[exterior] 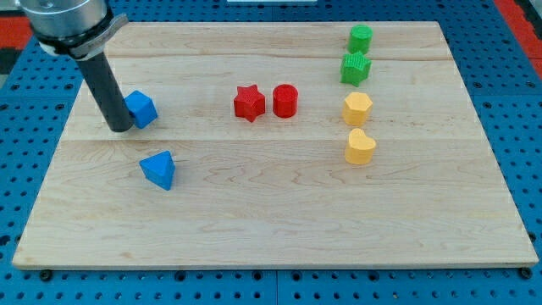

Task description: Separate the blue cube from blue triangle

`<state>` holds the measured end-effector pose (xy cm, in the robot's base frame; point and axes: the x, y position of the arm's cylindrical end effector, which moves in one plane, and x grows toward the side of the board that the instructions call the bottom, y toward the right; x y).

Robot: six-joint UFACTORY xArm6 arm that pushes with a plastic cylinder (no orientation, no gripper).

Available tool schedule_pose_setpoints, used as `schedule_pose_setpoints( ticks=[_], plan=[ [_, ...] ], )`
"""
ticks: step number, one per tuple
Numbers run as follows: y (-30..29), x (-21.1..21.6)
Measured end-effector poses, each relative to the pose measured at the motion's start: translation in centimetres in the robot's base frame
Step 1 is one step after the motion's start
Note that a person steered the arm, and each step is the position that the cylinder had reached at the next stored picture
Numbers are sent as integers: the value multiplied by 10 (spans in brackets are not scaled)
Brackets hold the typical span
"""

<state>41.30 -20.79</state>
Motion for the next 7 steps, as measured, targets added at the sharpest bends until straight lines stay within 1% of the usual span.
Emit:
schedule_pose_setpoints(
  ticks=[1,2,4,5,6,7],
  plan=[
    [-12,-22],
    [-9,-50],
    [33,-51],
    [36,-69],
    [42,-73],
    [44,-54]
  ],
)
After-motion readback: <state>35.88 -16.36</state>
